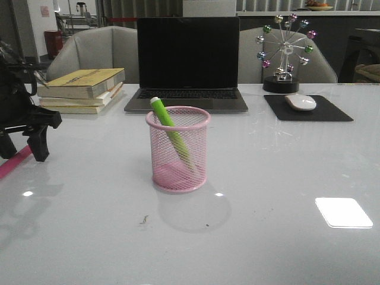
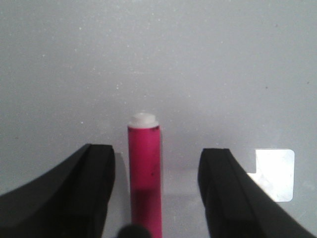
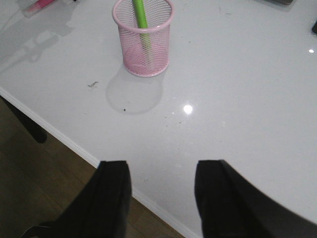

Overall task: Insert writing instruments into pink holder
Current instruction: 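Lower the left gripper onto the pink marker and grasp it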

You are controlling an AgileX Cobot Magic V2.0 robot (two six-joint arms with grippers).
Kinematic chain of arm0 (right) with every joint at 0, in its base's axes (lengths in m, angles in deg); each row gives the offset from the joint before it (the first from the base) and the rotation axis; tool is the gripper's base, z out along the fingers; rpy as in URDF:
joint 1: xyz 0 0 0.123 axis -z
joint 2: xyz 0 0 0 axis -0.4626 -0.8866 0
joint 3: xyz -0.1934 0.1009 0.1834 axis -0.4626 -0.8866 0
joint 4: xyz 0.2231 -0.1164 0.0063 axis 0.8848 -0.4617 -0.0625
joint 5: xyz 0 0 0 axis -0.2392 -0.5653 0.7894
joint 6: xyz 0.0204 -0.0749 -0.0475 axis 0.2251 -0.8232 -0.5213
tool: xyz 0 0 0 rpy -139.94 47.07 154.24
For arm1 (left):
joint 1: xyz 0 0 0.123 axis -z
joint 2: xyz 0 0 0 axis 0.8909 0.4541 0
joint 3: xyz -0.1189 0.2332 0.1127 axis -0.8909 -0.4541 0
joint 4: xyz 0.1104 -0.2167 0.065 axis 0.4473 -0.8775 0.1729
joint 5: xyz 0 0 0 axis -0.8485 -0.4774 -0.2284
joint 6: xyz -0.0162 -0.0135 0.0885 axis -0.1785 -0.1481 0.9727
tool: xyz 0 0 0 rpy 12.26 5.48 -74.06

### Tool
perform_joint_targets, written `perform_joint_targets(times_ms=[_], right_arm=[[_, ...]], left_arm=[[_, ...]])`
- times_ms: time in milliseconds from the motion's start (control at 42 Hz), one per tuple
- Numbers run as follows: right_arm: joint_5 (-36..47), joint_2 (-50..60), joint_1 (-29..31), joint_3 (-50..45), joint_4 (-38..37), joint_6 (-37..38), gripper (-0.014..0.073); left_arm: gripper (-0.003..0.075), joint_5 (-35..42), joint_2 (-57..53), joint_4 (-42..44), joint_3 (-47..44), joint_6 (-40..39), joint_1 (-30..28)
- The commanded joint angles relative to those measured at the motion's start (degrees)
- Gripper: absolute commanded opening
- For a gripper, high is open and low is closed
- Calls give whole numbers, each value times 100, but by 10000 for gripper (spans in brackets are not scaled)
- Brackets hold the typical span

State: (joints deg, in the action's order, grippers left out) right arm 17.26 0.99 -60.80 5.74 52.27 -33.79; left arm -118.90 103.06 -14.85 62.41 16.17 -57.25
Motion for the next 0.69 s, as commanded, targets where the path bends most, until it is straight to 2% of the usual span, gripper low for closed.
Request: perform_joint_targets(times_ms=[0, 310, 667], right_arm=[[404, -4, 3, 159, 0, -37, 426], [404, -4, 3, 159, 0, -37, 426], [404, -4, 3, 159, 0, -37, 426]], left_arm=[[370, 78, -319, -8, 174, -58, -5], [236, -94, -289, -8, 174, -58, -5], [180, -227, -208, 4, 184, -58, -5]])
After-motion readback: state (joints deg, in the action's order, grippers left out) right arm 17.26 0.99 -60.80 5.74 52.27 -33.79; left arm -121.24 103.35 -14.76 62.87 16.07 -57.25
